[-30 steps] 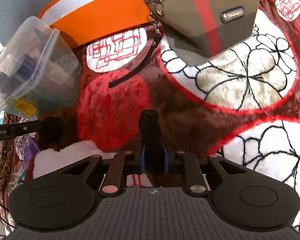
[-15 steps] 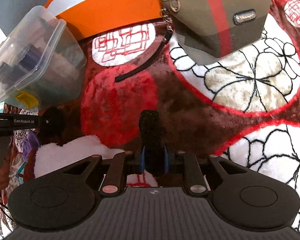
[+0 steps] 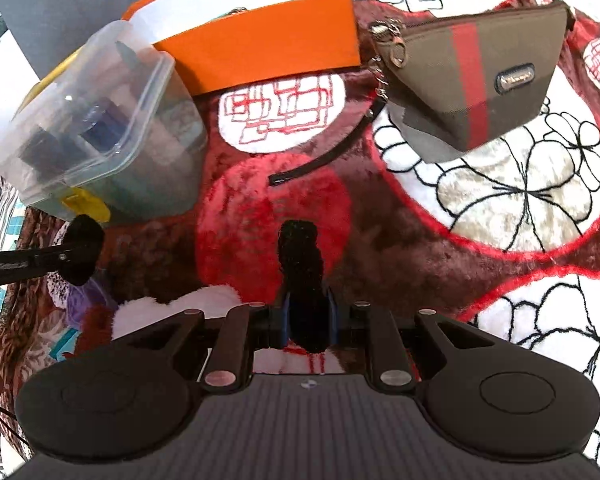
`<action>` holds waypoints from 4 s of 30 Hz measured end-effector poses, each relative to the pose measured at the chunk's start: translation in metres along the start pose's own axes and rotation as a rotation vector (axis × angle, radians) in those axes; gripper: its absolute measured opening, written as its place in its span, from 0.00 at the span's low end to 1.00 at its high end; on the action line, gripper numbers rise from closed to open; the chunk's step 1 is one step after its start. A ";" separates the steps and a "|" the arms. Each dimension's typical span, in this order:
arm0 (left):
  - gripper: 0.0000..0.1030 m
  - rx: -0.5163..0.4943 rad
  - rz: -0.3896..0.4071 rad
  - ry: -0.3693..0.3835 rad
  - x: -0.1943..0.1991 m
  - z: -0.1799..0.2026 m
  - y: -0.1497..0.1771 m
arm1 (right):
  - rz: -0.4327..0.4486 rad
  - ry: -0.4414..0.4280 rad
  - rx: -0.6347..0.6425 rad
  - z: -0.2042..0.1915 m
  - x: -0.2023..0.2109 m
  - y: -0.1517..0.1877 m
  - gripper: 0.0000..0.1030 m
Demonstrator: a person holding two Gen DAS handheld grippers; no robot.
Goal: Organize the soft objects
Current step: 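Grasp the black fuzzy scrunchie with the left tool while the right holds the hair tie, then carry the black scrunchie and hair tie up to the orange box, then open both tools to drop the scrunchie and hair tie into the box, then grasp the white plush toy with the right tool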
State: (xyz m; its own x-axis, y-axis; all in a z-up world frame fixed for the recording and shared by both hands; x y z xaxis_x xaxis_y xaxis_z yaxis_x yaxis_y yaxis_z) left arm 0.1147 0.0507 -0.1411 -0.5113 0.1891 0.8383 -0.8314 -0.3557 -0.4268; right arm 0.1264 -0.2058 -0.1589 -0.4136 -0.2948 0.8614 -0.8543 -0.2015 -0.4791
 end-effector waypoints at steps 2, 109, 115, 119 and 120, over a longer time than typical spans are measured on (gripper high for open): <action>1.00 0.006 0.020 0.011 0.013 -0.003 -0.001 | 0.006 -0.004 0.008 -0.004 0.003 -0.001 0.22; 1.00 -0.123 0.324 -0.030 0.051 0.025 -0.200 | 0.226 0.027 0.196 -0.042 -0.005 -0.186 0.75; 1.00 -0.077 0.318 -0.021 0.088 0.008 -0.147 | 0.179 -0.018 0.171 -0.053 0.018 -0.126 0.81; 1.00 -0.039 0.243 -0.037 0.095 -0.004 -0.100 | 0.086 -0.067 0.122 -0.056 0.017 -0.083 0.83; 1.00 -0.030 0.218 -0.038 0.094 -0.007 -0.086 | 0.059 -0.078 0.102 -0.057 0.015 -0.072 0.83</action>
State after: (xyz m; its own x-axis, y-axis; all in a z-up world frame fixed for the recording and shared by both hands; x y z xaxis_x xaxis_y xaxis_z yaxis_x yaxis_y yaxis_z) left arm 0.1369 0.1053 -0.0278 -0.6714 0.0762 0.7372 -0.7087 -0.3571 -0.6085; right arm 0.1642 -0.1421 -0.1021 -0.4328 -0.3800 0.8175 -0.7913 -0.2743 -0.5464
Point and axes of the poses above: each gripper's, at about its wrist camera, not at the fingertips, and x roughly against the way its jaws point, z to its right, y to its underside, the point moved 10 cm from there along -x, roughly the way its jaws point, and after that the axes turned 8 degrees about x, right-handed, at the moved point
